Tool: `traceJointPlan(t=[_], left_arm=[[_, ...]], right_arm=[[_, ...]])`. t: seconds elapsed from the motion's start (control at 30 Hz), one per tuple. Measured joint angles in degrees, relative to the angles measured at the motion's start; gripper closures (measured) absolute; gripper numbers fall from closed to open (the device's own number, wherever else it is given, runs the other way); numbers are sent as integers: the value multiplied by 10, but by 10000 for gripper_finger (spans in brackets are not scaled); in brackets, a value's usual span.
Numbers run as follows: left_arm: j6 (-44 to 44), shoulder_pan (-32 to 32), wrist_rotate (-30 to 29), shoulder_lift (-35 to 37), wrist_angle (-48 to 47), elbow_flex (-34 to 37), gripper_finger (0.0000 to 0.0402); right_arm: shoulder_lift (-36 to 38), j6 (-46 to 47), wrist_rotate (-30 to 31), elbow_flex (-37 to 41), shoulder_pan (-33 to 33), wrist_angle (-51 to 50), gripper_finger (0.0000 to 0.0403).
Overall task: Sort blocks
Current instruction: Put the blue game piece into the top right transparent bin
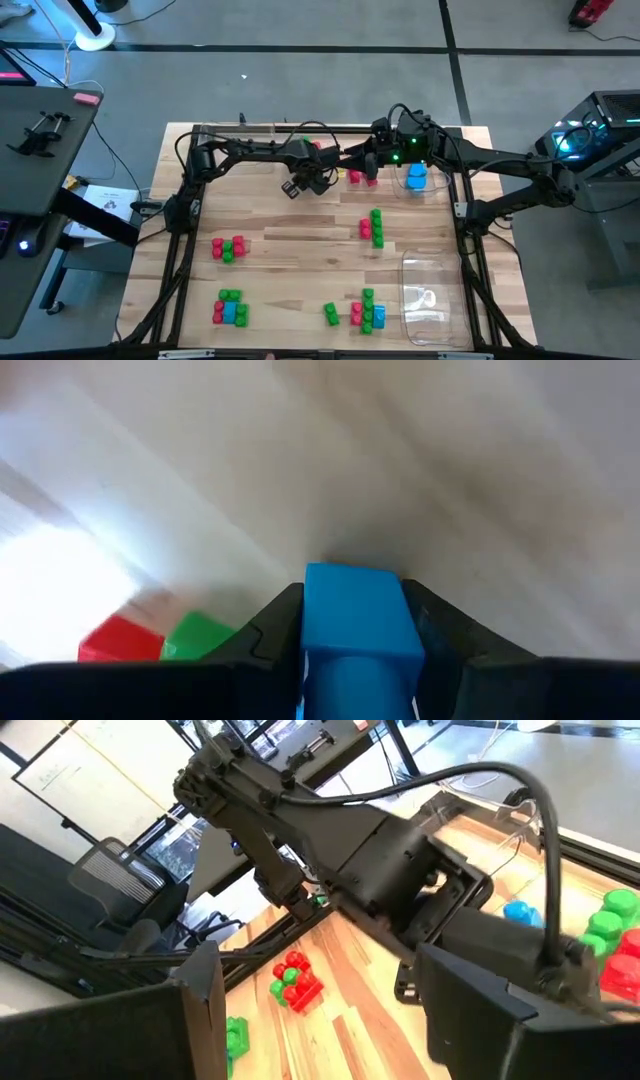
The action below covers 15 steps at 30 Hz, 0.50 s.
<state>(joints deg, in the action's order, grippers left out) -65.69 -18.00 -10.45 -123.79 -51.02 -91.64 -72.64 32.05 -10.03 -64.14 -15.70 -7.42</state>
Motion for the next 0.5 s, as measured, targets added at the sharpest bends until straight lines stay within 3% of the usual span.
traceJointPlan(t=[0.1, 0.33, 0.5], left_arm=[[33, 11, 27, 16, -2, -10, 290], [176, 16, 159, 83, 13, -26, 290], [211, 2, 208, 161, 13, -27, 290]], right_arm=[[0, 0, -10, 0, 0, 24, 190], [25, 0, -53, 0, 0, 160, 190], [62, -11, -72, 0, 0, 245, 190]])
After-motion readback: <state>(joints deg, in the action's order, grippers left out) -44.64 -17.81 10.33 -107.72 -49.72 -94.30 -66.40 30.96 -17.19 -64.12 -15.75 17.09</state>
